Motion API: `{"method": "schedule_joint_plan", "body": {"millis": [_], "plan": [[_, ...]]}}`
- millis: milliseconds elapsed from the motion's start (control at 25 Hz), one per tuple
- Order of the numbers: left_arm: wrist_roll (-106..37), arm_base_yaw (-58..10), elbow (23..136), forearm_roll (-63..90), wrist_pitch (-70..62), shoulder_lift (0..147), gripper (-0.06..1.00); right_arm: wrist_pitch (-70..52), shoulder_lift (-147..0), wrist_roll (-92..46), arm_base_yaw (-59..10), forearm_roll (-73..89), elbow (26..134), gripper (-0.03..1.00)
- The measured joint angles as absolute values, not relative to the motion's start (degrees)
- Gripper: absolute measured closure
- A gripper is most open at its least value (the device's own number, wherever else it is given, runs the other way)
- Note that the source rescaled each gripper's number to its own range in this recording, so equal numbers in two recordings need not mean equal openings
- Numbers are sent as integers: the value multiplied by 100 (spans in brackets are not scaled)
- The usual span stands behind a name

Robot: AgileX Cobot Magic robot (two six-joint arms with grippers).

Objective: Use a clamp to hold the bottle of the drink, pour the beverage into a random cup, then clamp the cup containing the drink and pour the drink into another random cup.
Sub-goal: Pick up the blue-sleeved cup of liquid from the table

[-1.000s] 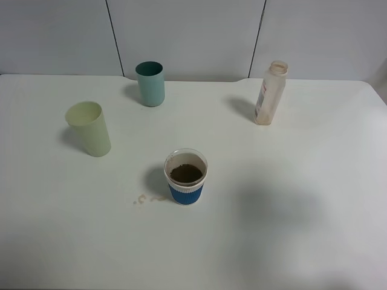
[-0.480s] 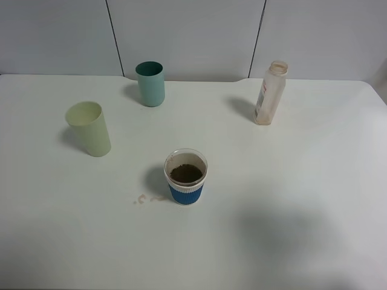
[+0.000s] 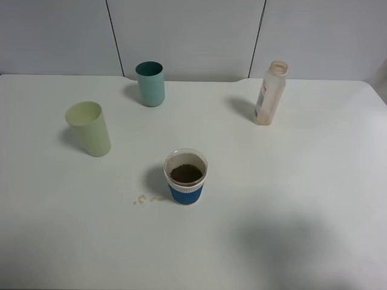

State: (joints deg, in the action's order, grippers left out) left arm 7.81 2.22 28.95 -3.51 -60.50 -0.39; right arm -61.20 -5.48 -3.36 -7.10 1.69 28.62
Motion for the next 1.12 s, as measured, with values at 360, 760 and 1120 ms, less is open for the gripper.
{"method": "schedule_joint_plan", "body": {"millis": [360,760,1120], "plan": [[781,222,2895,-351,-6050,-39,5,-6093,-130,-295,-710,155,2862,-3],[781,222,2895,-351,-6050,-39,5,-6079,10,-271,-710,100,2862,-3],[781,222,2895,-351,-6050,-39,5,-6079,10,-236,-710,79,2862,-3]]}}
